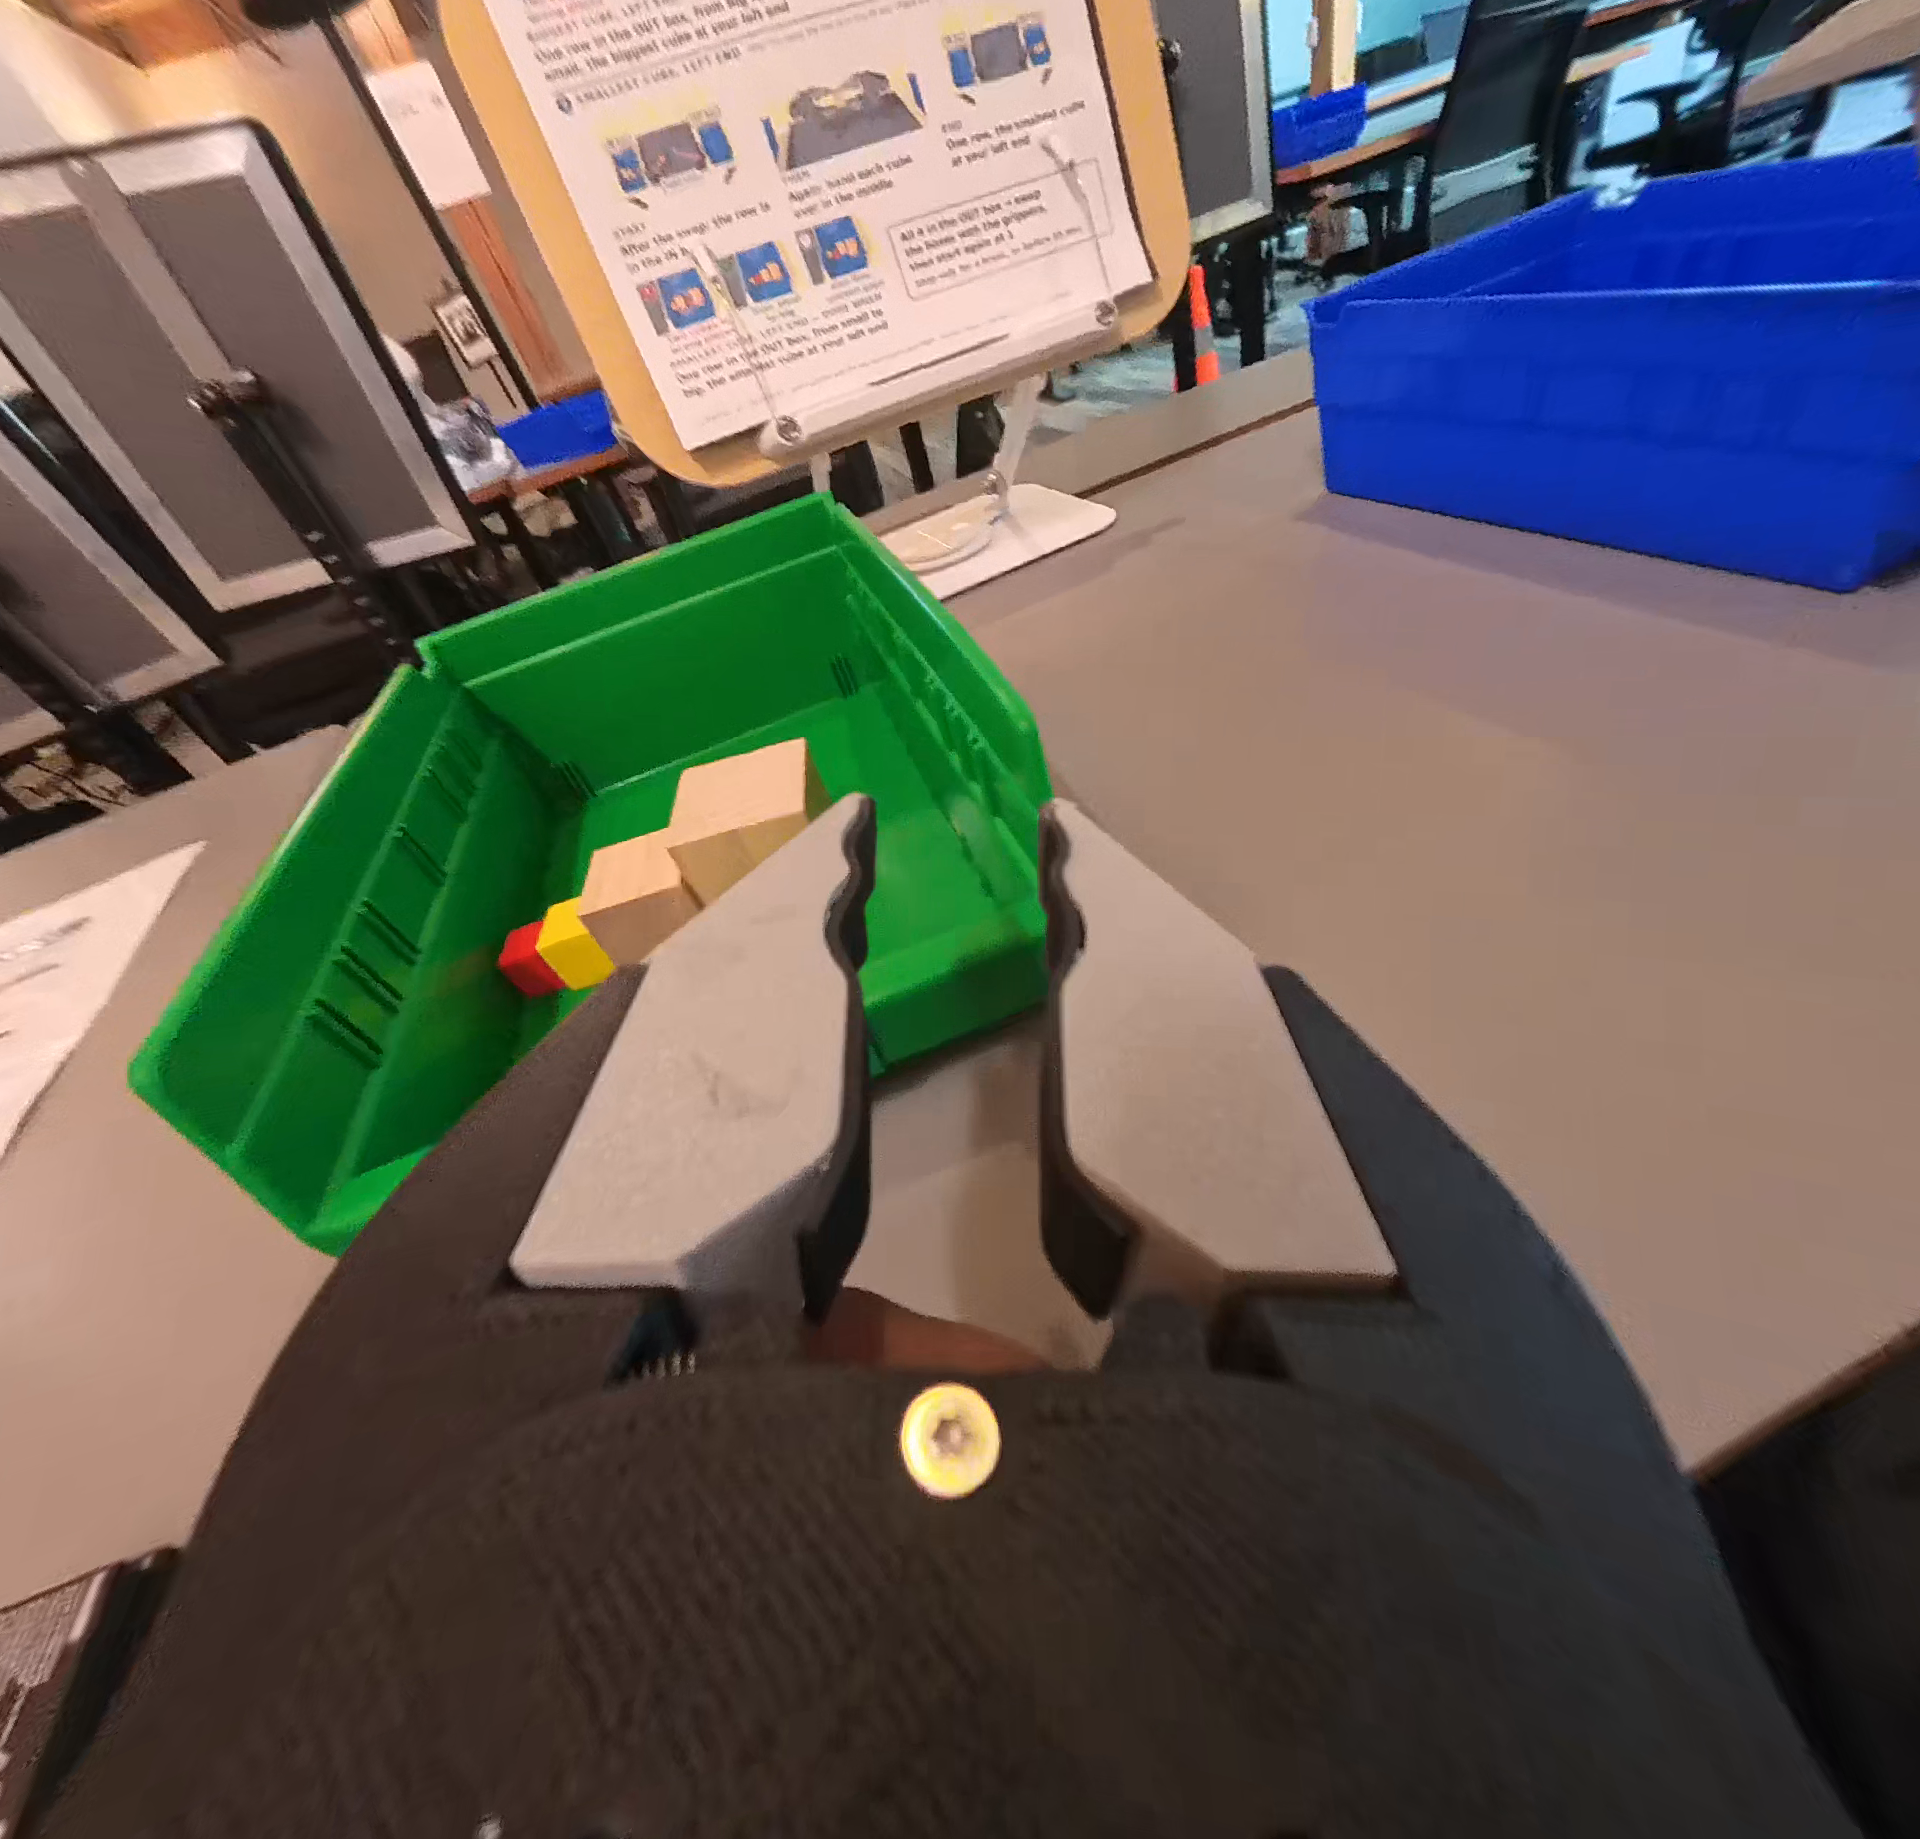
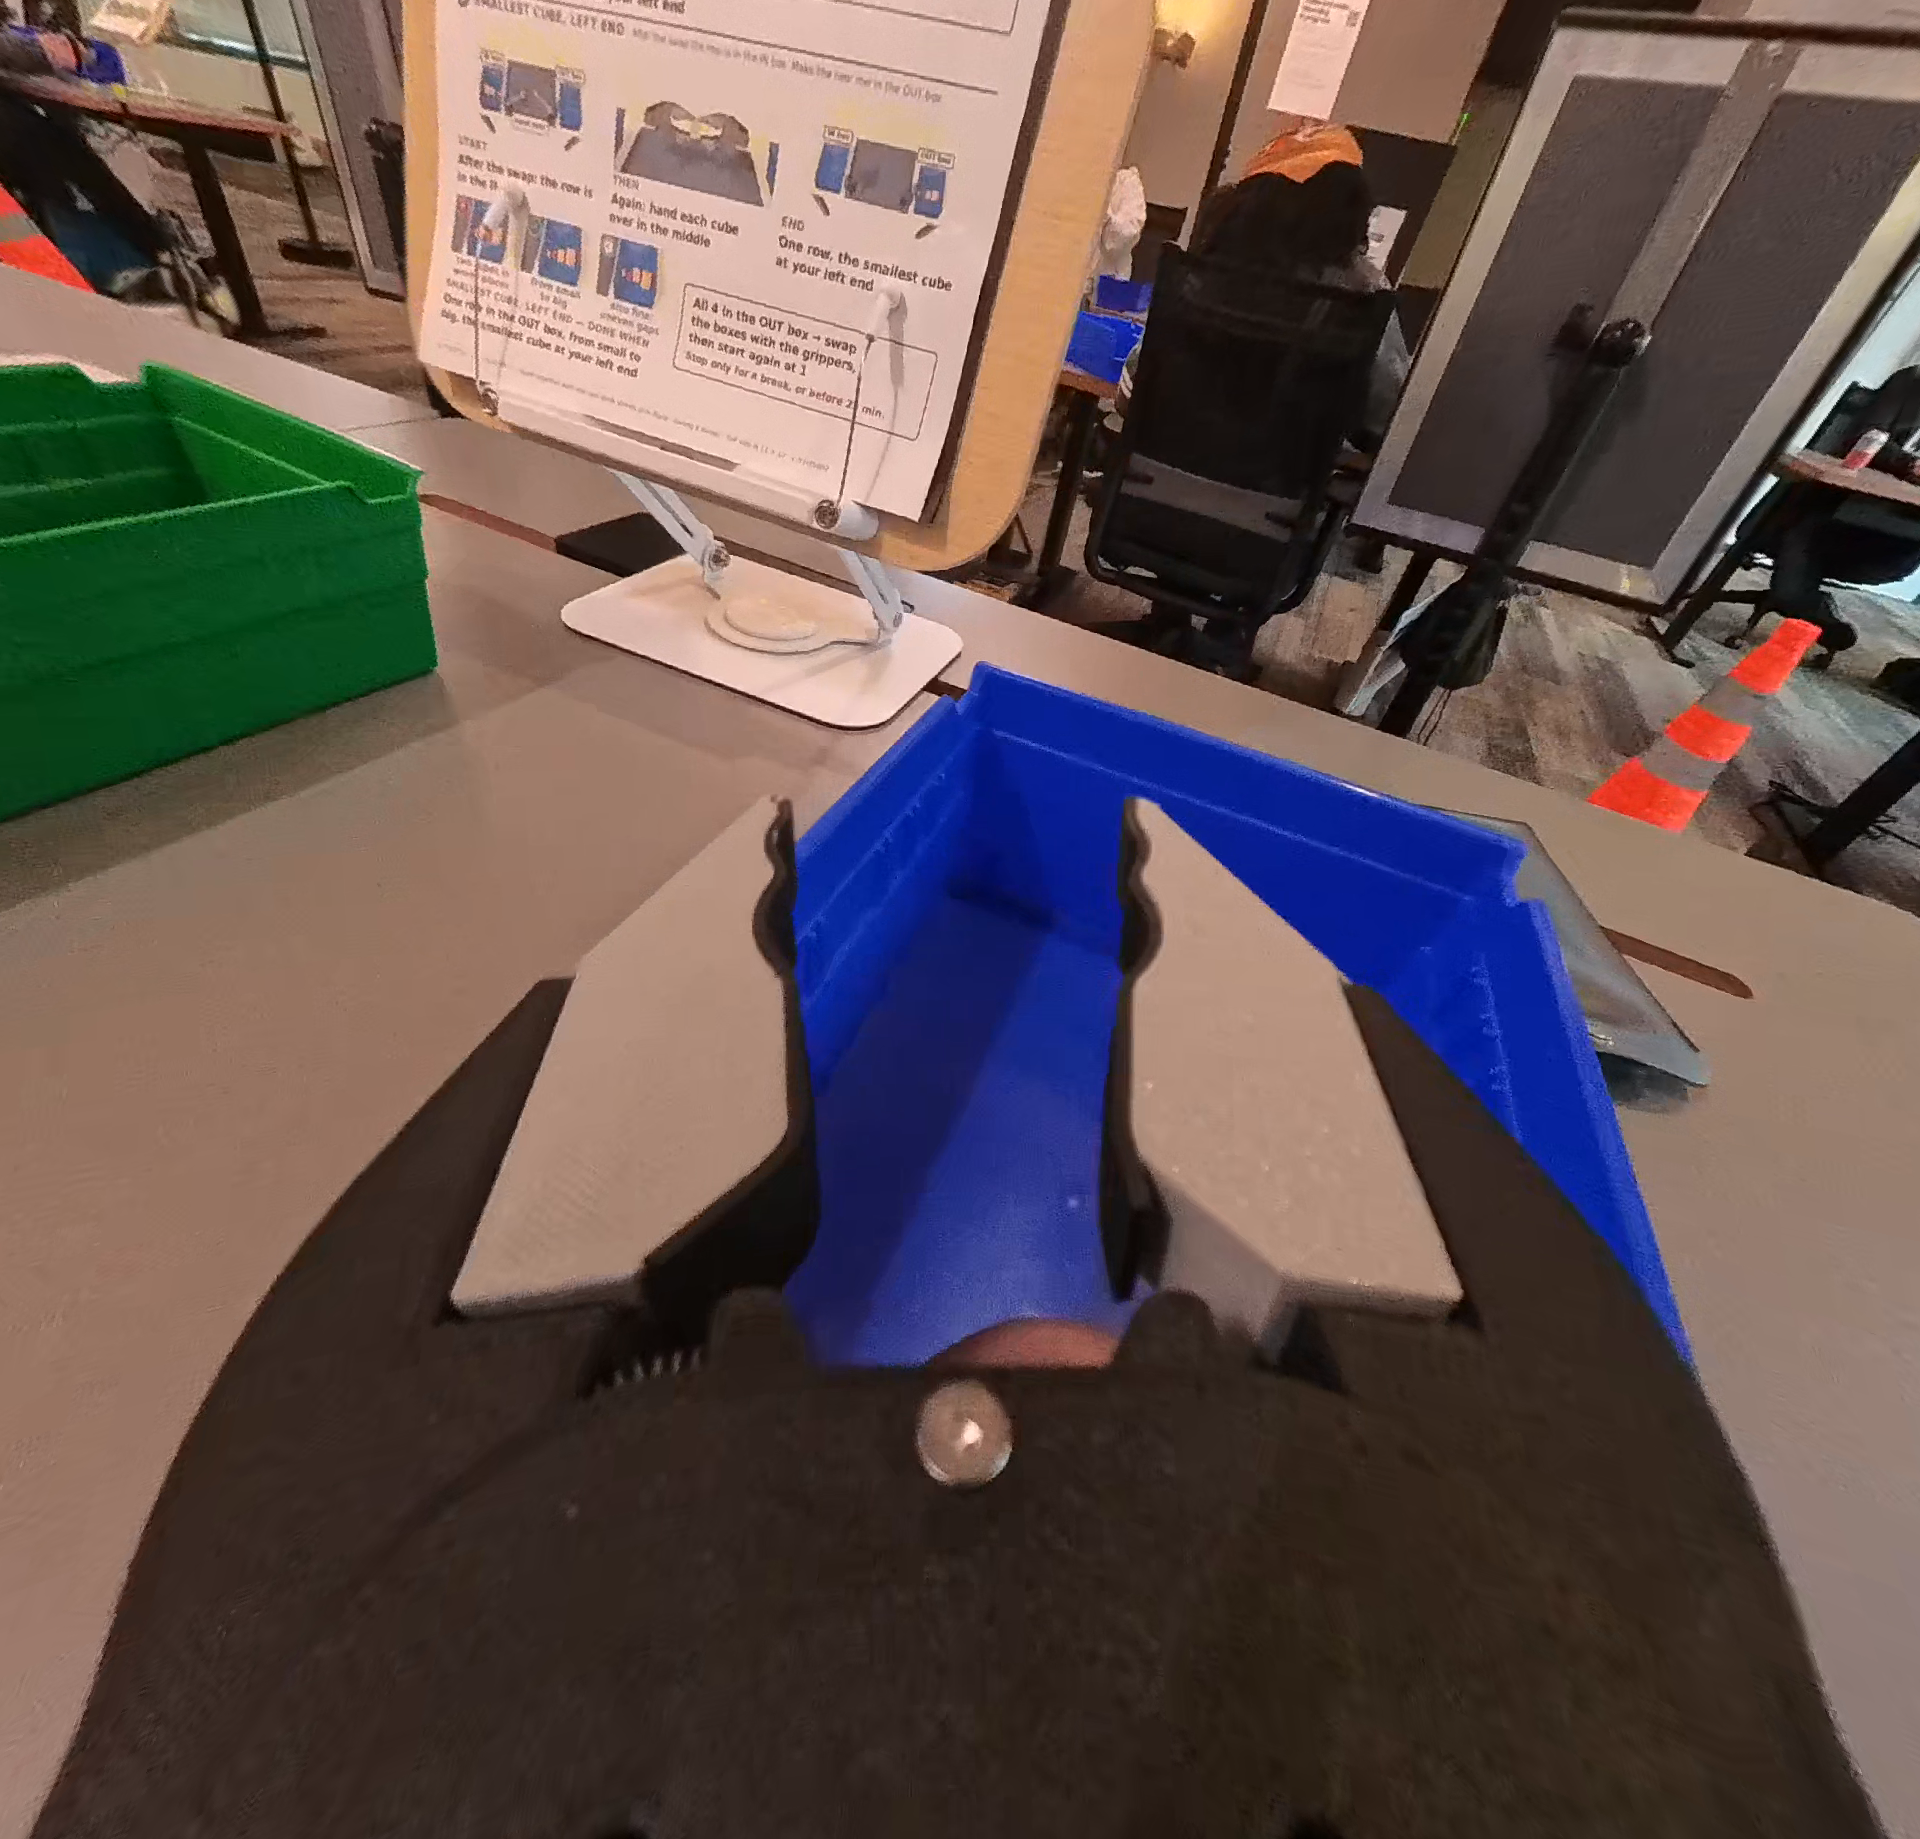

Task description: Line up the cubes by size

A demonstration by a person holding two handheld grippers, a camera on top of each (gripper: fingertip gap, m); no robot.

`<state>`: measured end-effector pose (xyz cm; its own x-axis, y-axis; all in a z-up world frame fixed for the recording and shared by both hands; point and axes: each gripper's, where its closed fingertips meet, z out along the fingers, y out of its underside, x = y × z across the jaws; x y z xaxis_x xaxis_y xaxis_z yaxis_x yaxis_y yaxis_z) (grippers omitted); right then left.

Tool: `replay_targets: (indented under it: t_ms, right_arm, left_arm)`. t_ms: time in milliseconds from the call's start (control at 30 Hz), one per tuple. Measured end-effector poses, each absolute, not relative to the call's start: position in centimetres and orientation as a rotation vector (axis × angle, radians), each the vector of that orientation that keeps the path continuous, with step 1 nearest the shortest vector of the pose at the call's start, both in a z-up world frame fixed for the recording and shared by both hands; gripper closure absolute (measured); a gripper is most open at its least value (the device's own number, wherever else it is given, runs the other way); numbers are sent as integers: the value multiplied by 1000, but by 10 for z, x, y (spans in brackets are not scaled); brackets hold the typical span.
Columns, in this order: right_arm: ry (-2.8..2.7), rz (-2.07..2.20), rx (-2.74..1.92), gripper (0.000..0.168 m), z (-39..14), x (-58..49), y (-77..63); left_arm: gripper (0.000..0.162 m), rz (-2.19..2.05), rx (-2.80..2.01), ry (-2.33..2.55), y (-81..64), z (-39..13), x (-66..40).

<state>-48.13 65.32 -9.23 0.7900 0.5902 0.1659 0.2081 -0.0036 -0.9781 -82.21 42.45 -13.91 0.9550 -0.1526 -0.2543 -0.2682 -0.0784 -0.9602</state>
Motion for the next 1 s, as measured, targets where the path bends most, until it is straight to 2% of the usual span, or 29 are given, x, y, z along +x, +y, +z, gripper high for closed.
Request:
replay_targets:
  t_ms: [67, 233, 600, 767, 1000]
  right_arm:
    - [-668, 321, -1570, 101, -96, -480, 659]
    - [-628, 453, -1601, 101, -107, -478, 661]
    - [-663, 471, -1490, 105, -74, -487, 644]
    - [-684, 529, -1549, 109, -70, -499, 622]
    - [-828, 590, -1714, 102, -83, -513, 565]
  left_arm:
    - [134, 102, -1637, 342, 427, -140, -822]
    - [128, 116, -1668, 379, 444, -143, -822]
    - [121, -3, -1652, 172, 470, -93, -827]
    - [121, -33, -1625, 159, 457, -77, -809]
    - [120, 120, -1600, 138, 439, -65, -809]
